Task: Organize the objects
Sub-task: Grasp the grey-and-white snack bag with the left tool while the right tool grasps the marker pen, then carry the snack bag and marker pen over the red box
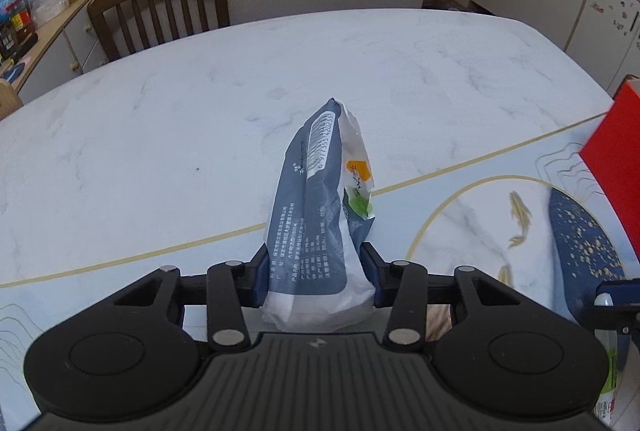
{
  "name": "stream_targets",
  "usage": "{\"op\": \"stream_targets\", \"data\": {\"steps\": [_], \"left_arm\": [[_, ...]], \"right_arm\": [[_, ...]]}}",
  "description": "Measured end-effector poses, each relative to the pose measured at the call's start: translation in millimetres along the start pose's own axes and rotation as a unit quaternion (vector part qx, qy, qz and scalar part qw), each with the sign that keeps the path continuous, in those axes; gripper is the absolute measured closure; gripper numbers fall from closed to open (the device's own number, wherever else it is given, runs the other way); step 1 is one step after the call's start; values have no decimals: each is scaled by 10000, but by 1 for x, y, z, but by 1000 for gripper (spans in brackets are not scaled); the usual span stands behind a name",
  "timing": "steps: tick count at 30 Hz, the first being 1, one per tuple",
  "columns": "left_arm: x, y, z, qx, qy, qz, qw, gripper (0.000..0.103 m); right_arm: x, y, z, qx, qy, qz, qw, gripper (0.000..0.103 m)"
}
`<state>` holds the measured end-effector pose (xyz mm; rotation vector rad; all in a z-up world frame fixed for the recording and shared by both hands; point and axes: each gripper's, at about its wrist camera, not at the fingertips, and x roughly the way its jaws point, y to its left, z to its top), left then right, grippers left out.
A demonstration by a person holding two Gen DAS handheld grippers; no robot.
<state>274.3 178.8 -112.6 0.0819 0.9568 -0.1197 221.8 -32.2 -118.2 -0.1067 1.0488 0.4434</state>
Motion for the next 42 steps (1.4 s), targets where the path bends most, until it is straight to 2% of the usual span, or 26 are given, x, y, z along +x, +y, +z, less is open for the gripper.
{"op": "stream_targets", "data": {"steps": [9, 17, 23, 33, 42], "left_arm": [[-44, -17, -9, 95, -78, -498, 9987, 60], [-75, -58, -23, 341, -37, -989, 9945, 60], [-90, -89, -27, 452, -82, -1189, 9918, 60], [-112, -134, -11, 723, -200, -1252, 9893, 60], [-129, -189, 15, 1016, -394, -1277, 9858, 60]], "right_arm": [[-43, -14, -12, 399, -422, 402, 9975, 84], [-73, -34, -23, 759, -591, 709, 9928, 84], [-99, -54, -28, 1013, -811, 912, 9873, 85], [-139, -93, -25, 1234, -1240, 1022, 9793, 87], [-184, -152, -11, 1534, -1668, 1081, 9680, 88]]}}
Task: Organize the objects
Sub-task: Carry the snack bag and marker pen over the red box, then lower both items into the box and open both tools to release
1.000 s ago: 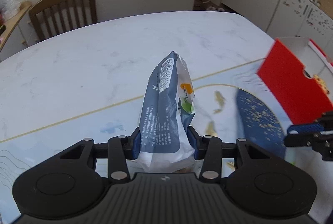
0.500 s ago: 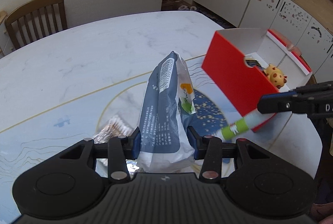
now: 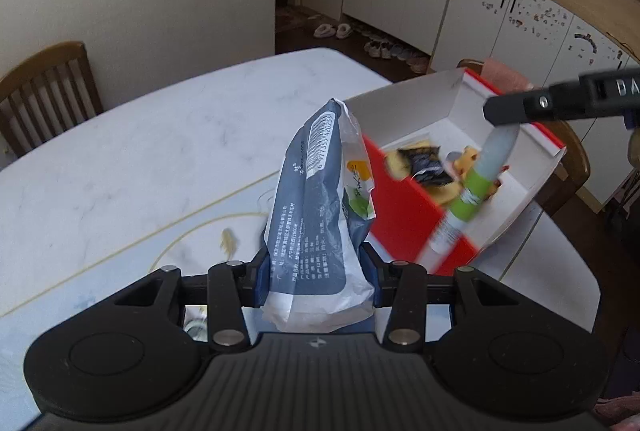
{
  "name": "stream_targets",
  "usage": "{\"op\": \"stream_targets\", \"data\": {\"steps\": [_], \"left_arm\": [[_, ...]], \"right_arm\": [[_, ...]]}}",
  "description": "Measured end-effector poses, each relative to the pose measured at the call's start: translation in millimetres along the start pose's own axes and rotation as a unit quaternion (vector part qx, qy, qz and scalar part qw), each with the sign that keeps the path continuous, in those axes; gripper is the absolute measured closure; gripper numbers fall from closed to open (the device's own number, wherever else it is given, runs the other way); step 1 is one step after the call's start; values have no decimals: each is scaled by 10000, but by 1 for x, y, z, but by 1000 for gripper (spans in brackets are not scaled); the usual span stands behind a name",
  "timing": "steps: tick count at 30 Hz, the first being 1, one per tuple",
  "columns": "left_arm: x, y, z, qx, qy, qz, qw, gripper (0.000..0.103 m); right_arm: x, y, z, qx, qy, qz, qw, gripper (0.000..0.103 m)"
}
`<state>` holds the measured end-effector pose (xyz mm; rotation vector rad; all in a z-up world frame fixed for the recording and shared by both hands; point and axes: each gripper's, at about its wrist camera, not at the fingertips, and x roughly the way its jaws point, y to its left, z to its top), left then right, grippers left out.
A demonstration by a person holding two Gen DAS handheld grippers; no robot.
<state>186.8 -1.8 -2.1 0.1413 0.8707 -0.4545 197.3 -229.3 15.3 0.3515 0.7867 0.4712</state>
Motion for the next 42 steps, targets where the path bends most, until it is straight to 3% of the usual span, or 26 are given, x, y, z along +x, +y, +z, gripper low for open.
{"op": "stream_targets", "data": {"steps": [2, 9, 20, 24, 27, 30, 42], "left_arm": [[0, -11, 9, 45, -58, -10, 10000, 60], [15, -59, 37, 435, -115, 31, 9990, 60], [79, -119, 45, 813, 590, -58, 9949, 59], [94, -134, 52, 1024, 567, 289, 9927, 59], [98, -137, 62, 991, 544, 264, 9932, 59], [98, -144, 76, 1074, 373, 478, 9924, 59], [167, -168, 102, 1057, 944, 300, 9895, 59]], "right_arm": [[-11, -10, 12, 101, -150, 73, 9998, 93], [-38, -45, 42, 148, -539, 0, 9984, 93], [-29, -98, 20, 157, -81, -384, 9991, 93], [-30, -112, 15, 153, -18, -439, 9989, 93], [-29, -124, 12, 134, 75, -532, 9985, 93], [-27, -134, 9, 141, 160, -589, 9980, 93], [-10, -154, -1, -10, 586, -759, 9954, 93]]}}
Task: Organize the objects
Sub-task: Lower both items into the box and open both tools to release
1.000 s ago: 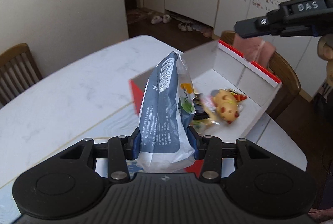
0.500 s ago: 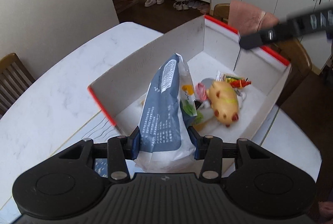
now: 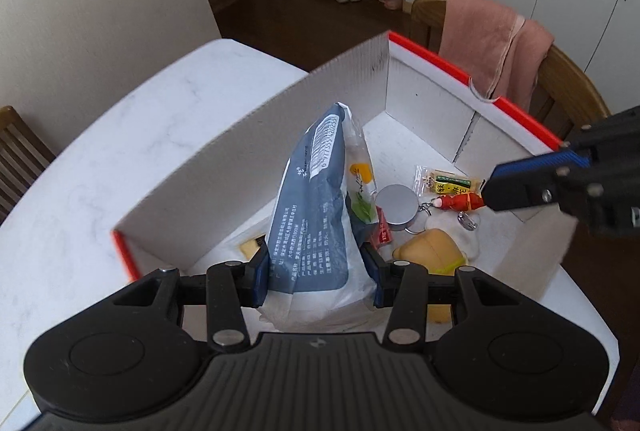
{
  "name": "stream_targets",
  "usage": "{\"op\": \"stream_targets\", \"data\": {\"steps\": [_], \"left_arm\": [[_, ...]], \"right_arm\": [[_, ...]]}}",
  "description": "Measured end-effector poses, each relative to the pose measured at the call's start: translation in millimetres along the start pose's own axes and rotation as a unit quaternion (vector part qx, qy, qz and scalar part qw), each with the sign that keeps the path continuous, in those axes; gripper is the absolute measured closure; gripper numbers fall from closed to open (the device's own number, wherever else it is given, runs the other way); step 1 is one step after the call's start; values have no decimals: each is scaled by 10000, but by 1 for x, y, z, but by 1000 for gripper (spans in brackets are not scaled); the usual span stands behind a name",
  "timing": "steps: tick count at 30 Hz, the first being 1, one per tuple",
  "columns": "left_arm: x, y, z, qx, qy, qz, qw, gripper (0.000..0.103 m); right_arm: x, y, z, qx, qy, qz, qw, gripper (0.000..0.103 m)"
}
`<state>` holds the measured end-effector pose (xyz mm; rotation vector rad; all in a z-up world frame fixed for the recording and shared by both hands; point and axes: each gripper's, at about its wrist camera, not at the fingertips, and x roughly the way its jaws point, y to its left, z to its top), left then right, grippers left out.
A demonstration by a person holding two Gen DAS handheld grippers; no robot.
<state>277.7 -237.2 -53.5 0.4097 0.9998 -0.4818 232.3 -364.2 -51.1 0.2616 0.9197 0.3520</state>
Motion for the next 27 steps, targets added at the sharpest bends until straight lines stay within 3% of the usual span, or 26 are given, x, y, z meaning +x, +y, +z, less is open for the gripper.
{"op": "stream_targets", "data": {"steps": [9, 15, 27], "left_arm": [[32, -9, 4, 56, 236, -25, 9997, 55], [41, -7, 4, 71, 273, -35, 9996, 36], [32, 0, -6, -95, 140, -192, 9997, 32]], "right_arm": [[11, -5, -2, -132, 169, -9, 9998, 91], [15, -7, -2, -202, 283, -69, 9994, 86], [15, -6, -6, -295, 351, -145, 9988, 82]]}}
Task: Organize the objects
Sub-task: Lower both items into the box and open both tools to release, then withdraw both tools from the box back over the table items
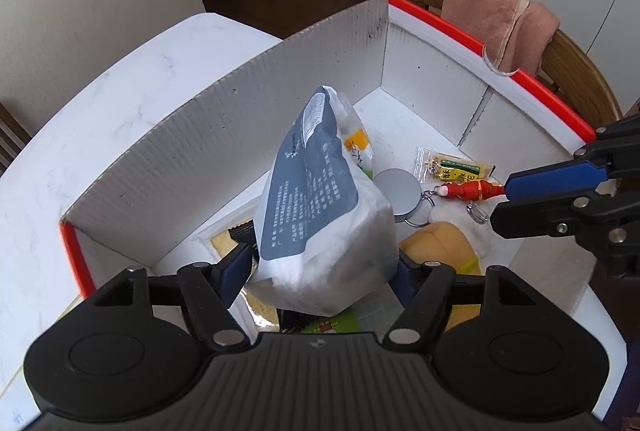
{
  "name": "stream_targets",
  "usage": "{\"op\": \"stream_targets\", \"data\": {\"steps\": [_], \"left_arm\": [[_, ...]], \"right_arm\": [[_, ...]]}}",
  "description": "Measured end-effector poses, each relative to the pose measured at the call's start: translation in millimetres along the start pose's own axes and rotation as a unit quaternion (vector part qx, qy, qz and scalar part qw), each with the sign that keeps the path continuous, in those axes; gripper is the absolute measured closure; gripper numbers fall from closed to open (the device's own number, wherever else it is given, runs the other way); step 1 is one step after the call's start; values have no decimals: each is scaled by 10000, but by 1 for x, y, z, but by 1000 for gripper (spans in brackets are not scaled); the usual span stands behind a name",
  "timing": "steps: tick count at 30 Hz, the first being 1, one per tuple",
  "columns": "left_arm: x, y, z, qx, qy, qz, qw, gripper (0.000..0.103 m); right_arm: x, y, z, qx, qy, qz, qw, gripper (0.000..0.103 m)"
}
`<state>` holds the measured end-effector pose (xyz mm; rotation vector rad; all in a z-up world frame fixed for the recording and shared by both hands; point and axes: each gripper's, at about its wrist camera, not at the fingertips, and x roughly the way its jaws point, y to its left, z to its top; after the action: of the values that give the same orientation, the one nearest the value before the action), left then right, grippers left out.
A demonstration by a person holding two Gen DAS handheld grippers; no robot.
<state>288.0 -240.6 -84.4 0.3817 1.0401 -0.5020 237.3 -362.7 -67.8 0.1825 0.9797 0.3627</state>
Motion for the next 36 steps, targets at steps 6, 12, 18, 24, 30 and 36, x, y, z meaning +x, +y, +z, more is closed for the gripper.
{"op": "stream_targets", "data": {"steps": [6, 12, 18, 24, 30, 36], "left_arm": [[-22, 7, -11, -120, -195, -48, 9997, 22], [-54, 20, -27, -422, -522, -155, 9976, 22], [-87, 36, -46, -723, -846, -167, 9936, 22], [-124, 57, -72, -974, -1213, -145, 9877, 22], [-156, 80, -104, -1094, -1466, -49, 9831, 22], [-177, 110, -143, -1267, -1506, 78, 9804, 19]], "right_arm": [[-4, 4, -1, -43, -32, -22, 10000, 80], [-13, 14, -3, -124, -100, -14, 9999, 77], [-24, 34, -4, -253, -213, 78, 9994, 76], [-32, 71, -5, -564, -317, 162, 9978, 75], [-34, 115, -10, -871, -372, 308, 9950, 72], [-26, 156, -17, -1072, -321, 405, 9929, 63]]}}
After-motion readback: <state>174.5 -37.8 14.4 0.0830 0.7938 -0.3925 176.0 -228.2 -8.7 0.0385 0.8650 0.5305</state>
